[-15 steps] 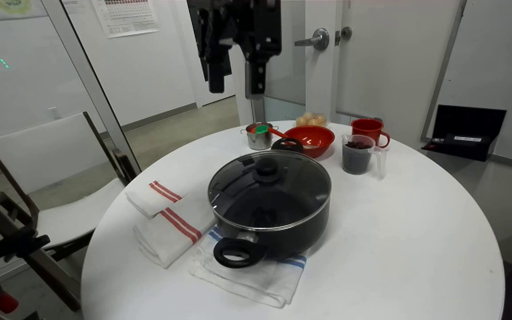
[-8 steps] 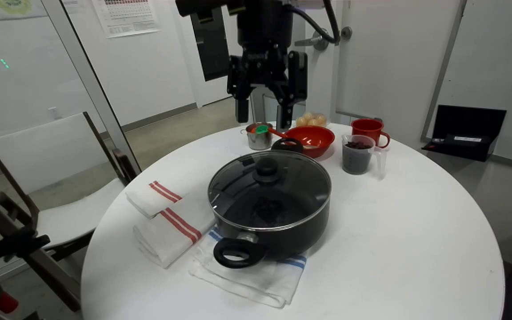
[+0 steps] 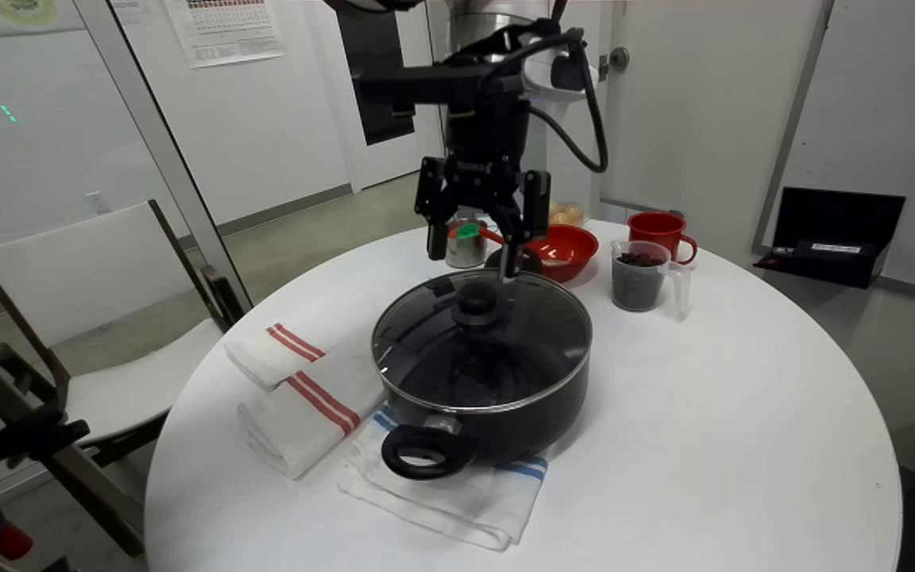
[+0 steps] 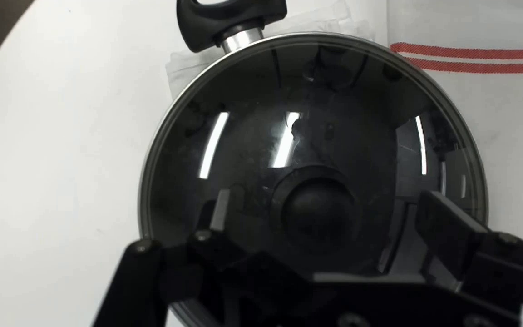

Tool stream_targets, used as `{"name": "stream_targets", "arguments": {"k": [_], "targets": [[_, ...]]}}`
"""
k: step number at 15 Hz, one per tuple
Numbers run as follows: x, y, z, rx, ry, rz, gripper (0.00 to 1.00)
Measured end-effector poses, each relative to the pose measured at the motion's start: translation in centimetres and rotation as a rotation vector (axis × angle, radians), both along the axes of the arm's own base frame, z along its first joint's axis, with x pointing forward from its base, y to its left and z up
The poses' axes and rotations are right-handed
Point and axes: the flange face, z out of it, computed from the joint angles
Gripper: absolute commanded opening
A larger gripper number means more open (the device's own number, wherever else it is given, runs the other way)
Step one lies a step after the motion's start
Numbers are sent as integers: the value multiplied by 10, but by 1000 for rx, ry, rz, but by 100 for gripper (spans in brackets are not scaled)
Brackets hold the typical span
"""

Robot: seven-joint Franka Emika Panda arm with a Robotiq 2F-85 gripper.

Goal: Remove the glass lid from the pot.

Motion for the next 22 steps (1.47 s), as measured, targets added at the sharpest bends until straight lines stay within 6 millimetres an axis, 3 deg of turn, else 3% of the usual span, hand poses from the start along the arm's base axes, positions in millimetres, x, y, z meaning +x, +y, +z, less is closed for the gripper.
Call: {"name": "stream_targets", "arguments": {"k": [5, 17, 18, 20, 22], "targets": [[9, 6, -19, 30, 41, 43, 100], [17, -3, -39, 91, 63, 70, 100], [17, -2, -40, 93, 64, 72, 75], [17, 0, -42, 96, 65, 75, 68], [16, 1, -43, 98, 67, 77, 53]]}}
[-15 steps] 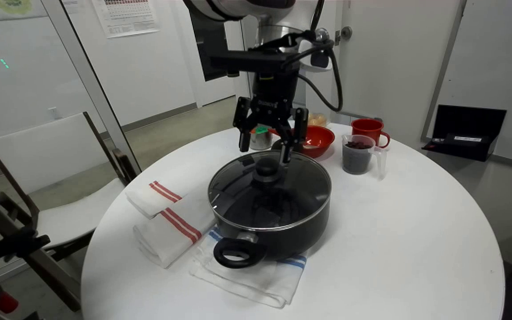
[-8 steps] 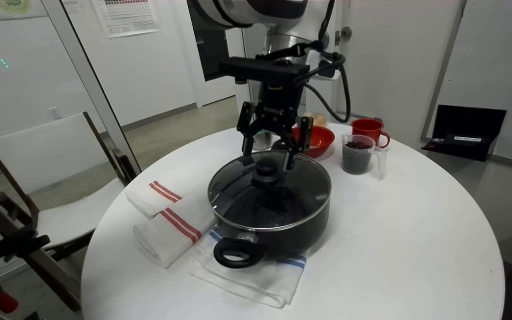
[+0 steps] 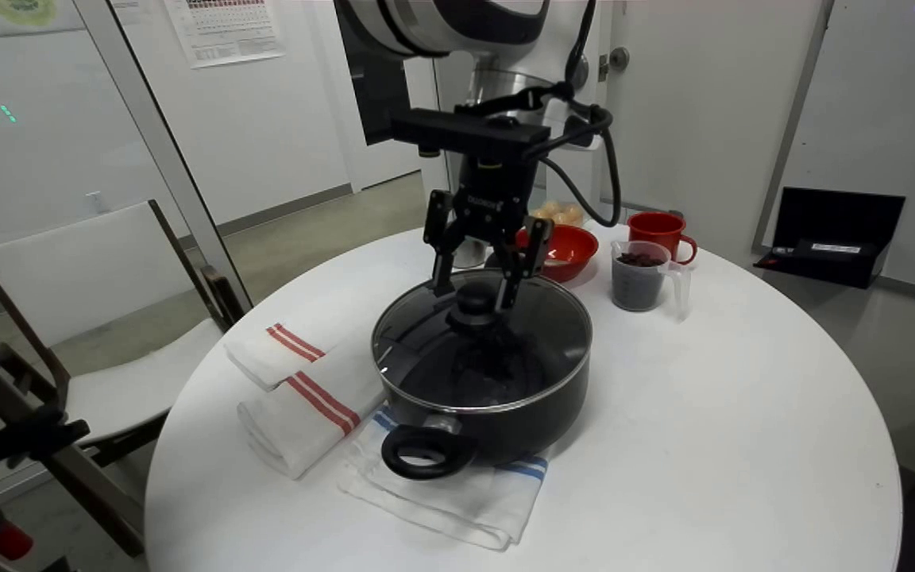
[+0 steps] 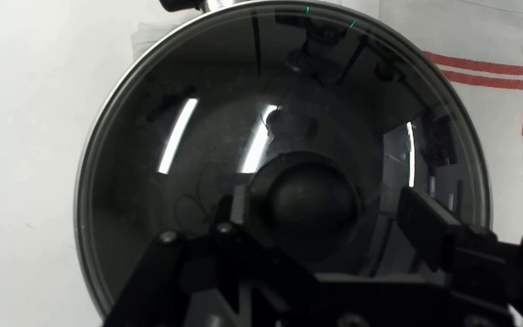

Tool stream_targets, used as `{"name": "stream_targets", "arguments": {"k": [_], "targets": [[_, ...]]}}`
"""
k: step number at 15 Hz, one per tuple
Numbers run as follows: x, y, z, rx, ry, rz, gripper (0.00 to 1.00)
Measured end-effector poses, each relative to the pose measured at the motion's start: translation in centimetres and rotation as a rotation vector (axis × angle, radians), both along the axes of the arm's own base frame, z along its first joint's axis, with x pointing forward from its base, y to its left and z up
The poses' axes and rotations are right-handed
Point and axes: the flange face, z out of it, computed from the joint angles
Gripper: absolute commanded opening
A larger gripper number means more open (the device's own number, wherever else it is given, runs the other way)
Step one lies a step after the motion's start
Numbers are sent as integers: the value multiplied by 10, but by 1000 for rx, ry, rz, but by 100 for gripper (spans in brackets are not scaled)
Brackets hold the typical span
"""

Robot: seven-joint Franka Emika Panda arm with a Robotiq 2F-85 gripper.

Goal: Remove the glass lid from the pot.

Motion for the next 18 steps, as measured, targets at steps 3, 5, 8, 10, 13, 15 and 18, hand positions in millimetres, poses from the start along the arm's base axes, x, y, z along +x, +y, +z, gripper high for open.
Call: {"name": "stream_targets", "arguments": {"k": [3, 5, 8, 10, 13, 15, 18], "targets": [[1, -2, 1, -2, -1, -1, 30], [1, -7, 2, -3, -4, -7, 25], [1, -7, 2, -2, -4, -8, 25], [1, -7, 3, -3, -4, -8, 25], [4, -7, 12, -7, -13, -4, 25], [8, -5, 26, -13, -23, 1, 25], [14, 7, 59, -21, -41, 22, 25]]}}
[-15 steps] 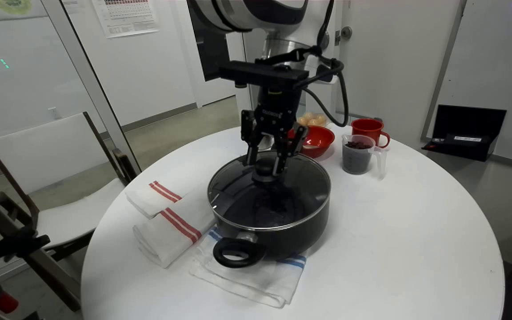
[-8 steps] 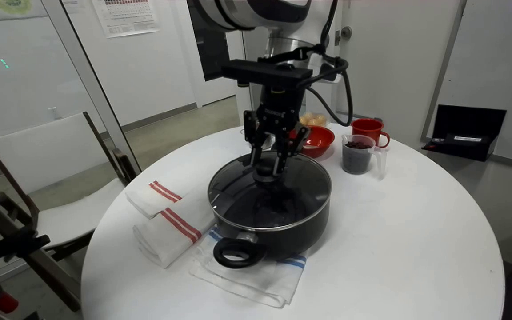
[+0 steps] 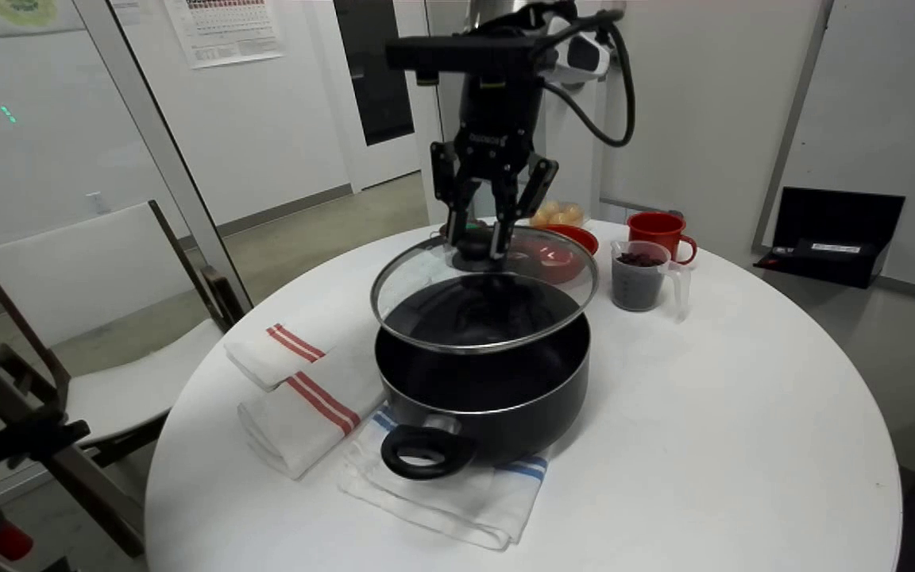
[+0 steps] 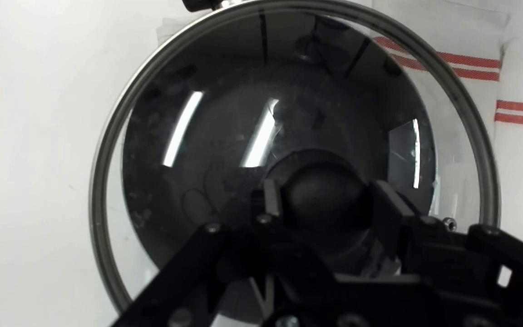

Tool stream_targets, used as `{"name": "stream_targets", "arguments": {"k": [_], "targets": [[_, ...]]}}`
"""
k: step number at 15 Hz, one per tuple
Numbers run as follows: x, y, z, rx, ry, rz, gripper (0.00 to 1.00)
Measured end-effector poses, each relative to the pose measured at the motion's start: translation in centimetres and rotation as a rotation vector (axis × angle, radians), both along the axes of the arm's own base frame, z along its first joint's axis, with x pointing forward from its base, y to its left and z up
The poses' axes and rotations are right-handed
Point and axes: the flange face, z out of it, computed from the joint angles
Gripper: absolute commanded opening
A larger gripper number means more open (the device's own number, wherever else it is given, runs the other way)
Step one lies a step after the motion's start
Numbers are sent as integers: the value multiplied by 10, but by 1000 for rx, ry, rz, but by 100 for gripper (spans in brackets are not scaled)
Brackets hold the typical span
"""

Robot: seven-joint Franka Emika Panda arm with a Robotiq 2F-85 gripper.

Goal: Remove the glass lid from the pot.

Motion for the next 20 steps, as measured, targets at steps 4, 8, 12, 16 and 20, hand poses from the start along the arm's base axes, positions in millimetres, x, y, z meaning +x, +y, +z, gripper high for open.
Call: {"name": "stream_targets", "arguments": {"k": [4, 8, 12, 16, 20], "targets": [[7, 33, 40, -11, -19, 58, 25], [12, 81, 56, -26, -21, 147, 25], [12, 135, 54, -40, -5, 246, 25], [14, 181, 45, -55, 17, 330, 25], [20, 214, 29, -68, 26, 388, 25]]}}
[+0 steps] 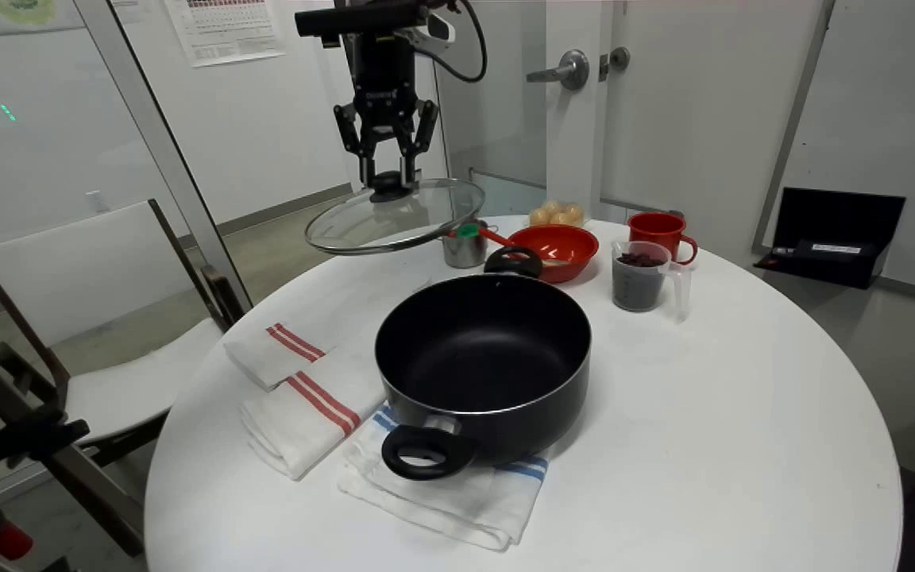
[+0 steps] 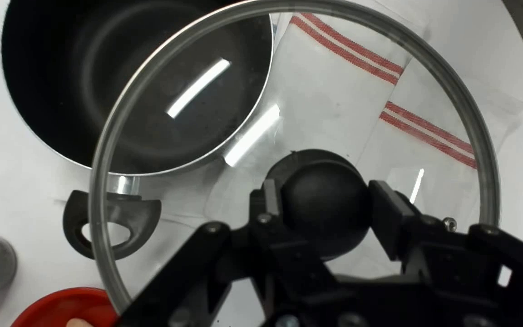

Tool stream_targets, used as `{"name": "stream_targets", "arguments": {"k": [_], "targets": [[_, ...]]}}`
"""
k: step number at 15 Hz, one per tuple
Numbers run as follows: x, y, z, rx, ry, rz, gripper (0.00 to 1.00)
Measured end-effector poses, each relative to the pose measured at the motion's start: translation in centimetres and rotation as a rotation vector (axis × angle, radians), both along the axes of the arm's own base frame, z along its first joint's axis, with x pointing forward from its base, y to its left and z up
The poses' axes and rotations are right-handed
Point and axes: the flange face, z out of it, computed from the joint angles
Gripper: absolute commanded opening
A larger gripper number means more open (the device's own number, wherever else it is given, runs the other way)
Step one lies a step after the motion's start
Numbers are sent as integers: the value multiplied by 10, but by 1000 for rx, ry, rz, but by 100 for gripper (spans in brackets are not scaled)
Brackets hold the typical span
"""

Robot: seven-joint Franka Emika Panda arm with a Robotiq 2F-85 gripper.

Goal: Remove the glass lid from the pot.

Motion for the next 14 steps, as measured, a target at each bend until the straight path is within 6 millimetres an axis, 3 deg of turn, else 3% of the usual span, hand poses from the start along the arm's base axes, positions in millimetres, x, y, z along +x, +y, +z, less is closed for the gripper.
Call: {"name": "stream_targets", "arguments": {"k": [9, 14], "targets": [[12, 38, -59, -19, 43, 54, 25], [9, 67, -80, -32, 65, 101, 25]]}}
